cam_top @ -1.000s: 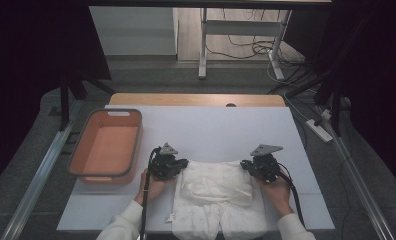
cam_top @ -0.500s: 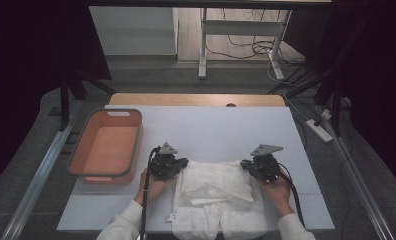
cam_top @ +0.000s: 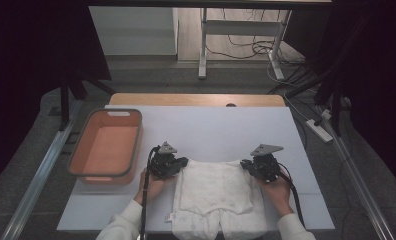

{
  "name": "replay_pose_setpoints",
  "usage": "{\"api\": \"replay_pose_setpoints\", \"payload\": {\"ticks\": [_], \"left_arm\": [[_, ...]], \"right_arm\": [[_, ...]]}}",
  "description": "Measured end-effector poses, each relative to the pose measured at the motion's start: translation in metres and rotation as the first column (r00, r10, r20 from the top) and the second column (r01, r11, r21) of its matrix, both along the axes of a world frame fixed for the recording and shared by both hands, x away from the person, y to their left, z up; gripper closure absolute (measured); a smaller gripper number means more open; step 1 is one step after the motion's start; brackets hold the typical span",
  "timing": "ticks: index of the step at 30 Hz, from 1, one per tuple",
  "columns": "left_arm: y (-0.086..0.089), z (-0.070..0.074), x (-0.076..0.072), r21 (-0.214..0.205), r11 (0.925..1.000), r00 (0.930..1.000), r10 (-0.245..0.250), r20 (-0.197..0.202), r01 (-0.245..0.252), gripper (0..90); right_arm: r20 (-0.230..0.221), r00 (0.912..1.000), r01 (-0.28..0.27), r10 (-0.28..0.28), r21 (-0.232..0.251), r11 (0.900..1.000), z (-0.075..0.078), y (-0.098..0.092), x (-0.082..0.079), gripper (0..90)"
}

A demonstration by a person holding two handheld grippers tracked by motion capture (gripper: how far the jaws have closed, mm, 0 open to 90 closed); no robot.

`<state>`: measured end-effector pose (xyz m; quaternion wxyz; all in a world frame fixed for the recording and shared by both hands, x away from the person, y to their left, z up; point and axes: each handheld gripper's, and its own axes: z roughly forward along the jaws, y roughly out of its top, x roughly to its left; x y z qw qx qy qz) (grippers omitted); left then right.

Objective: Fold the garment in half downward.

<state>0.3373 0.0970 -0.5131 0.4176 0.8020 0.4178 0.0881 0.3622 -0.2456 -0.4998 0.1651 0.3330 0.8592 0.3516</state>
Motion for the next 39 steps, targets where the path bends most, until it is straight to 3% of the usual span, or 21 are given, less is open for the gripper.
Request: {"api": "replay_pose_setpoints", "payload": {"ticks": [16, 27, 39], "left_arm": [[0.0, 0.006, 0.006, -0.005, 0.9999, 0.9999, 0.01, 0.01, -0.01, 84.5], [-0.001, 0.011, 0.019, -0.012, 0.9997, 0.9996, 0.02, 0.017, -0.02, 84.5], [-0.001, 0.03, 0.035, -0.018, 0.9988, 0.9981, 0.045, 0.041, -0.044, 84.5]], "right_arm": [[0.023, 0.9997, 0.0, -0.001, 0.008, 1.0, 0.008, 0.004, 0.005, 84.0], [0.03, 0.9995, 0.01, -0.01, -0.001, 0.9999, 0.011, 0.004, 0.013, 84.1], [0.049, 0.9976, 0.048, -0.049, 0.026, 0.9985, 0.024, 0.007, 0.029, 84.4]]}}
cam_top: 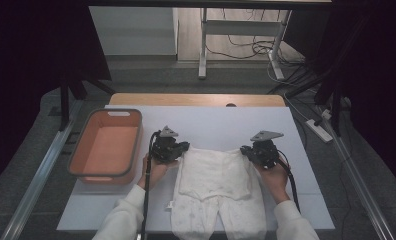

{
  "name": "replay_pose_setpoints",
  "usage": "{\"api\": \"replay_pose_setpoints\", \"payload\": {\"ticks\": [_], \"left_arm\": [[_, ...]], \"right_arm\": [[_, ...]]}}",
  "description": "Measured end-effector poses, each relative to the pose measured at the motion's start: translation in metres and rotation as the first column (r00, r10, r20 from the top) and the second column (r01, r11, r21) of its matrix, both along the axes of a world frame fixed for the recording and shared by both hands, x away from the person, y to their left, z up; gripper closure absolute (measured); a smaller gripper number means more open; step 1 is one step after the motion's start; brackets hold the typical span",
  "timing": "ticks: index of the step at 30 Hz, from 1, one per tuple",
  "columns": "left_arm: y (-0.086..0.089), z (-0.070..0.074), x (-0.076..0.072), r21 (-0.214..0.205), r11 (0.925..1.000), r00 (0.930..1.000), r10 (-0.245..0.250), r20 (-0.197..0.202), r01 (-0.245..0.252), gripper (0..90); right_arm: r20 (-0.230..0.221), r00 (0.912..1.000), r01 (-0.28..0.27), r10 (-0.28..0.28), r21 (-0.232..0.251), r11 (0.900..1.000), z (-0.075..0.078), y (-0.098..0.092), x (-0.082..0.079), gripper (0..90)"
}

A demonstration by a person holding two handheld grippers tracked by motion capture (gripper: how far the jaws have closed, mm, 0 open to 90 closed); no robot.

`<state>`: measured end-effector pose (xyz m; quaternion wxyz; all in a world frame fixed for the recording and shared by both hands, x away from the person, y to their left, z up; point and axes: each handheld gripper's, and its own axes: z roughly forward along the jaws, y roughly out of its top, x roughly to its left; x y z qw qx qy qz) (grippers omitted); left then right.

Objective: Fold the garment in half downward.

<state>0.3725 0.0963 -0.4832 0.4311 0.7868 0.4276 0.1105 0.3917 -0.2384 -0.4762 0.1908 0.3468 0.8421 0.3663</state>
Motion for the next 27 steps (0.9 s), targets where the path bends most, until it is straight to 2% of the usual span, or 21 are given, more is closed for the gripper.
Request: {"api": "replay_pose_setpoints", "payload": {"ticks": [10, 15, 27], "left_arm": [[0.004, 0.015, 0.017, 0.006, 0.9997, 0.9994, 0.025, 0.025, -0.025, 84.5], [0.007, 0.021, 0.023, -0.01, 0.9992, 0.9984, 0.04, 0.04, -0.039, 84.4], [0.006, 0.029, 0.031, -0.014, 0.9988, 0.9968, 0.048, 0.064, -0.047, 84.0]], "right_arm": [[0.029, 0.9992, 0.029, -0.029, 0.002, 0.9996, 0.017, 0.003, 0.018, 84.4], [0.049, 0.9982, 0.033, -0.034, 0.017, 0.9993, 0.027, 0.003, 0.027, 84.4], [0.06, 0.9972, 0.04, -0.044, 0.054, 0.9977, 0.03, -0.001, 0.037, 84.3]]}}
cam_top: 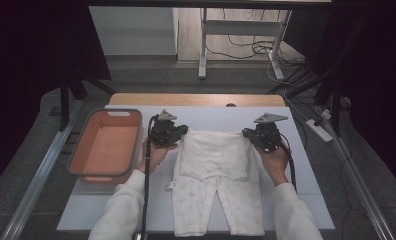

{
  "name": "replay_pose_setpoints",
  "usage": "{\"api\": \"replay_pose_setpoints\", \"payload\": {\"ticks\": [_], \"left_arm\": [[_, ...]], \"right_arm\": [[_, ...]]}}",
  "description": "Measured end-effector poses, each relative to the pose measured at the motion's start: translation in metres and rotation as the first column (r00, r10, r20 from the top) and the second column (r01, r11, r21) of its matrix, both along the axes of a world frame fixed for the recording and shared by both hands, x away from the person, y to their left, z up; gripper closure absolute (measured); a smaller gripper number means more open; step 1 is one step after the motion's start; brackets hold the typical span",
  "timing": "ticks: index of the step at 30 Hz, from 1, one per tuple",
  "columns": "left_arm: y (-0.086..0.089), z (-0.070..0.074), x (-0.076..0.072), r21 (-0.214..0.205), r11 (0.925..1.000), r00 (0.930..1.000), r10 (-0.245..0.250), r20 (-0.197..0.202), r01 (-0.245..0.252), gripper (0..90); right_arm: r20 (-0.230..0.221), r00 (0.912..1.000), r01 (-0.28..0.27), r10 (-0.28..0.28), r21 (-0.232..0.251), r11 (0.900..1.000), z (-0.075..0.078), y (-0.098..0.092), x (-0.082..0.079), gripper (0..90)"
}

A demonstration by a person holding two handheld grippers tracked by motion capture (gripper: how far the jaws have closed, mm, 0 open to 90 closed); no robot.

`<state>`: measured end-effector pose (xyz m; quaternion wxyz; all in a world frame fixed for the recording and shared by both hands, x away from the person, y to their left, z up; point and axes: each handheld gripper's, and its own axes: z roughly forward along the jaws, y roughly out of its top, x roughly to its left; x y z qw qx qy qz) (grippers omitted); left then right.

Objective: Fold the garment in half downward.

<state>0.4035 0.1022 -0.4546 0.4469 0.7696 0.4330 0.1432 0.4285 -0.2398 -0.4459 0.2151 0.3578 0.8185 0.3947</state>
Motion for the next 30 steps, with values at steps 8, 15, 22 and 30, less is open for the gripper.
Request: {"api": "replay_pose_setpoints", "payload": {"ticks": [8, 15, 22, 30], "left_arm": [[0.001, 0.005, 0.001, -0.001, 0.9999, 0.9998, 0.015, 0.013, -0.015, 67.4], [0.013, 0.007, -0.01, -0.036, 0.9993, 0.9999, 0.011, 0.011, -0.01, 48.3], [0.014, 0.004, -0.026, -0.038, 0.999, 0.9996, -0.025, 0.01, 0.025, 43.8], [0.009, -0.012, -0.041, -0.026, 0.9982, 0.9982, -0.055, -0.022, 0.055, 41.6]], "right_arm": [[0.039, 0.9988, 0.03, -0.03, 0.004, 0.9995, 0.009, 0.0, 0.003, 66.0], [0.06, 0.9969, 0.049, -0.05, 0.022, 0.9985, 0.008, -0.005, -0.008, 51.5], [0.062, 0.9978, 0.019, -0.022, 0.058, 0.9981, 0.003, -0.01, -0.025, 48.6], [0.048, 0.9984, -0.032, 0.029, 0.054, 0.998, -0.009, -0.009, -0.046, 47.6]]}}
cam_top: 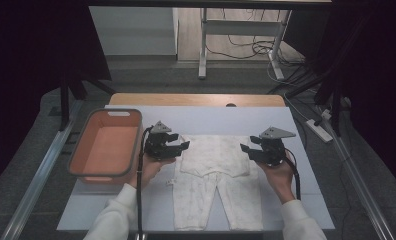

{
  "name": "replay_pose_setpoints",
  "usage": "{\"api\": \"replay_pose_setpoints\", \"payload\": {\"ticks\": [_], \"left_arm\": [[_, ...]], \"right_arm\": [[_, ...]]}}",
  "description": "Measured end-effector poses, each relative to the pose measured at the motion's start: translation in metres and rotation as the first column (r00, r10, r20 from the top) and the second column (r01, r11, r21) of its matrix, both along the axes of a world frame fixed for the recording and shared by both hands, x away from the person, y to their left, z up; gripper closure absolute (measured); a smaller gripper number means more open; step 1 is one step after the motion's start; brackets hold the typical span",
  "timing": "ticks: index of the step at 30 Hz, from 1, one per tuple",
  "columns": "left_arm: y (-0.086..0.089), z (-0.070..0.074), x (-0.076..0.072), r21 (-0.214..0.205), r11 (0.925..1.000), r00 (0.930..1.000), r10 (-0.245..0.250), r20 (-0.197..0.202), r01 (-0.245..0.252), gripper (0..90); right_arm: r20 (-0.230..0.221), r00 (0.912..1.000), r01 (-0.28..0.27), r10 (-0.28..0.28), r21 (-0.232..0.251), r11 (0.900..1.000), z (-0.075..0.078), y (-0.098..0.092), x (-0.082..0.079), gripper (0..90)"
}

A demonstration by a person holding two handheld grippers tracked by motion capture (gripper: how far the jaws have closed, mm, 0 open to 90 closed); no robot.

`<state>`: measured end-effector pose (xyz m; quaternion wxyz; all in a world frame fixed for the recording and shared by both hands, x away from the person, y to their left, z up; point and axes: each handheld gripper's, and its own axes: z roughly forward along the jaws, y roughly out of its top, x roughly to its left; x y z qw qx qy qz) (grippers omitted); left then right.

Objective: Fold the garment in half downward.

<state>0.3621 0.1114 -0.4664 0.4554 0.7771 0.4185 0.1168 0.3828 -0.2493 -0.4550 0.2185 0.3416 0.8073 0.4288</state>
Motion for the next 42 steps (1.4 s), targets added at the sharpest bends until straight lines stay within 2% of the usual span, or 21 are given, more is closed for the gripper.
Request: {"api": "replay_pose_setpoints", "payload": {"ticks": [7, 10, 13, 21, 27, 42], "left_arm": [[0.0, -0.018, -0.007, -0.001, 1.0, 0.9993, -0.005, -0.037, 0.004, 41.2], [-0.001, -0.023, -0.008, 0.022, 0.9997, 0.9983, -0.009, -0.057, 0.011, 40.3], [-0.003, -0.028, -0.01, 0.04, 0.9991, 0.9972, -0.01, -0.074, 0.013, 40.3], [-0.006, -0.039, -0.011, 0.053, 0.9986, 0.994, -0.005, -0.109, 0.011, 39.6], [-0.006, -0.046, -0.009, 0.069, 0.9975, 0.9912, -0.003, -0.132, 0.012, 39.2], [-0.015, -0.056, -0.011, 0.108, 0.9925, 0.9843, -0.038, -0.172, 0.057, 38.1]], "right_arm": [[-0.03, 0.9994, -0.02, 0.019, -0.034, 0.9992, -0.018, -0.002, -0.012, 47.1], [-0.049, 0.9986, -0.022, 0.021, -0.028, 0.9994, -0.025, -0.006, -0.016, 47.1], [-0.063, 0.9978, -0.026, 0.023, -0.057, 0.998, -0.032, -0.008, -0.021, 47.0], [-0.087, 0.9958, -0.033, 0.027, -0.062, 0.9975, -0.035, -0.009, -0.025, 44.9], [-0.109, 0.9936, -0.039, 0.029, -0.085, 0.9957, -0.039, -0.007, -0.024, 42.6], [-0.158, 0.9871, -0.046, 0.026, -0.12, 0.9917, -0.05, -0.003, -0.022, 39.6]]}}
